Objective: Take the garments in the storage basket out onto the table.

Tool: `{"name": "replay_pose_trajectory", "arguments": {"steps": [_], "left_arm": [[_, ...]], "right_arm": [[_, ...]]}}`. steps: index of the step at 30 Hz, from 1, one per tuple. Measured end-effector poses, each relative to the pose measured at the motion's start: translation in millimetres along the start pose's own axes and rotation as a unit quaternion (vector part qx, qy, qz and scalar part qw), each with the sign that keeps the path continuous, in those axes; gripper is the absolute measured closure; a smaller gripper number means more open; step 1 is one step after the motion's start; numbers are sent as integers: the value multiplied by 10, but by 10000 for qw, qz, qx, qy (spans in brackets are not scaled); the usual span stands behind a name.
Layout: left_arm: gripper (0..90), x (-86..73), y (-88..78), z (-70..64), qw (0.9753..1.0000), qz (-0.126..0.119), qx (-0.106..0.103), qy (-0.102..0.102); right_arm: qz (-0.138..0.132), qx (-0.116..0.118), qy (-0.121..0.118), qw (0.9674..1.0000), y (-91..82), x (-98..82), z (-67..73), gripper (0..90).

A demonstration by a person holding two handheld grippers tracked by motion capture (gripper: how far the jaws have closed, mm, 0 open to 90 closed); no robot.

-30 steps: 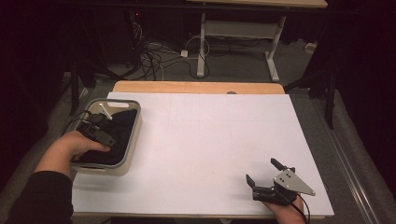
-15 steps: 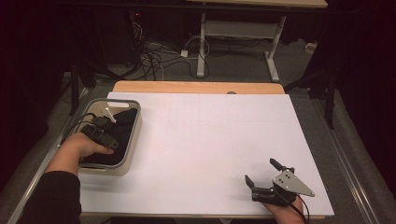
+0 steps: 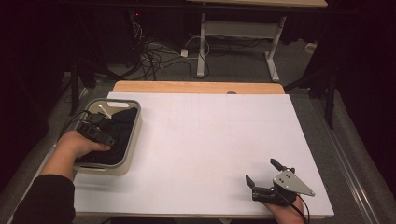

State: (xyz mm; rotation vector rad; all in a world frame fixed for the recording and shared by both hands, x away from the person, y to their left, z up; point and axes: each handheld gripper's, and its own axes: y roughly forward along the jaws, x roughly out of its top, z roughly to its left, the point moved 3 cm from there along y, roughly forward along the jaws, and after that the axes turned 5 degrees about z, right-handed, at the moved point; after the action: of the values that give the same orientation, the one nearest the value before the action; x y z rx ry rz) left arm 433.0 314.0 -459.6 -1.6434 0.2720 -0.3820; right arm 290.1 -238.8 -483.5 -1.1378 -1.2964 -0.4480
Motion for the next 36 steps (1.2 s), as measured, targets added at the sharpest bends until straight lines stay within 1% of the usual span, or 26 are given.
{"name": "replay_pose_trajectory", "arguments": {"steps": [1, 2, 5, 6, 7, 9, 13, 15, 19, 20, 21, 22, 23, 26, 27, 28, 29, 30, 31, 32, 33, 36], "left_arm": [[73, 1, -20, -6, 10000, -1, 31, 67], [85, 1, -20, -6, 10000, -1, 31, 67], [155, 6, -70, 40, 9999, -7, -124, 35], [170, 6, -70, 40, 9999, -7, -124, 35], [199, 0, -80, 47, 9999, -46, -133, 99], [237, -4, -85, 47, 9997, -112, -141, 140], [323, -17, -117, 58, 9995, -182, -191, 187], [341, -16, -132, 62, 9994, -178, -209, 201], [366, 8, -192, 86, 9993, -111, -318, 167], [367, 8, -192, 86, 9993, -111, -318, 167], [365, 27, -229, 89, 9992, -28, -375, 109], [365, 27, -229, 89, 9992, -28, -375, 109], [366, 50, -273, 87, 9993, 13, -361, 116], [366, 70, -316, 83, 9992, 82, -365, 119], [367, 89, -361, 77, 9992, 129, -355, 88], [367, 89, -361, 77, 9992, 129, -355, 88], [368, 105, -409, 67, 9991, 189, -366, 88], [370, 105, -409, 67, 9991, 189, -366, 88], [373, 118, -460, 63, 9990, 228, -379, 23], [374, 118, -460, 63, 9990, 228, -379, 23], [375, 127, -505, 57, 9990, 280, -359, 47], [377, 144, -559, 41, 9984, 414, -369, 65]], "right_arm": [[-4, -4, 0, 10000, -4, 0, -2, 0], [-8, -8, -5, 10000, -7, 2, -5, 0], [-10, -15, -2, 10000, -6, 0, -10, 0], [-9, -12, -2, 10000, -5, -1, -11, 0], [-5, -16, -8, 10000, -5, -2, -11, 0], [-9, -13, -14, 10000, -4, 0, -10, 0], [-8, -16, -14, 10000, -5, 2, -10, 0], [-3, -14, -8, 10000, -5, 3, -8, 0], [-18, -27, -13, 10000, -9, 8, -11, 0], [-21, -32, -10, 10000, -8, 7, -14, 0], [-19, -36, 10, 10000, -8, 6, -18, 0], [-12, -40, 8, 10000, -9, 3, -25, 0], [-11, -48, 22, 10000, -8, 1, -31, 0], [-14, -57, 37, 10000, -10, -1, -42, 0], [-18, -59, 38, 10000, -12, 0, -43, 0], [-18, -59, 38, 10000, -12, 0, -43, 0], [-25, -55, 41, 10000, -17, 1, -43, 0], [-25, -58, 36, 10000, -18, 1, -43, 0], [-28, -57, 34, 10000, -19, 1, -42, 0], [-29, -57, 32, 10000, -19, 1, -42, 0], [-26, -60, 29, 10000, -18, 1, -43, 0], [-28, -65, 26, 10000, -18, 3, -45, 0]]}}
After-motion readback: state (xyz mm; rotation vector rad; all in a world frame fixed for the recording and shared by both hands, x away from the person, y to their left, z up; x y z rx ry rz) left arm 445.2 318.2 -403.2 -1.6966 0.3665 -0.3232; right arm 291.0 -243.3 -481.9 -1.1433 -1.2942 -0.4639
